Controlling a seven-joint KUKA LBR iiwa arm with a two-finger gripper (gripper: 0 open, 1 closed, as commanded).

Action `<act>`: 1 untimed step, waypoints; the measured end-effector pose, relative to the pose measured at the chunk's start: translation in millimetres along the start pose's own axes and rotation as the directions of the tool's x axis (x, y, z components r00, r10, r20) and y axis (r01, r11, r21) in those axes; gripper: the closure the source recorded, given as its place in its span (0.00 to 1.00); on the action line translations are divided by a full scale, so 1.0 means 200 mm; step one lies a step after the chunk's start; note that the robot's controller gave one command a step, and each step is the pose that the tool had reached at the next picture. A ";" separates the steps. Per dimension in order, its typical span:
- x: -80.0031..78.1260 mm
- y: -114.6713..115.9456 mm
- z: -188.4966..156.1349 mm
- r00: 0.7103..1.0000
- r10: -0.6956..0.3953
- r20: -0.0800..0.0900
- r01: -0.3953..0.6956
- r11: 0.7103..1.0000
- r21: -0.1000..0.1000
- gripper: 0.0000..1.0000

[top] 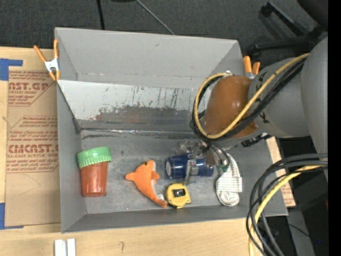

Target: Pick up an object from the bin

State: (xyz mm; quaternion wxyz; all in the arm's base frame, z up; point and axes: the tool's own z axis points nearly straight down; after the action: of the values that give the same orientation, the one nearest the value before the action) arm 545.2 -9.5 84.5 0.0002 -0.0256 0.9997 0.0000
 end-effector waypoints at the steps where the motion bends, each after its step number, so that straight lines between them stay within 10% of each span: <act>1: 0.00 0.00 0.00 1.000 -0.001 0.000 0.001 1.000 0.000 1.00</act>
Offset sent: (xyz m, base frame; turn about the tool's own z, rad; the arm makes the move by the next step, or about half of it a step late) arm 0.0199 -0.0142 0.1812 0.0196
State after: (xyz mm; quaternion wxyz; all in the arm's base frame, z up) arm 545.1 -9.0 84.4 0.0002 -0.0260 0.9997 0.0001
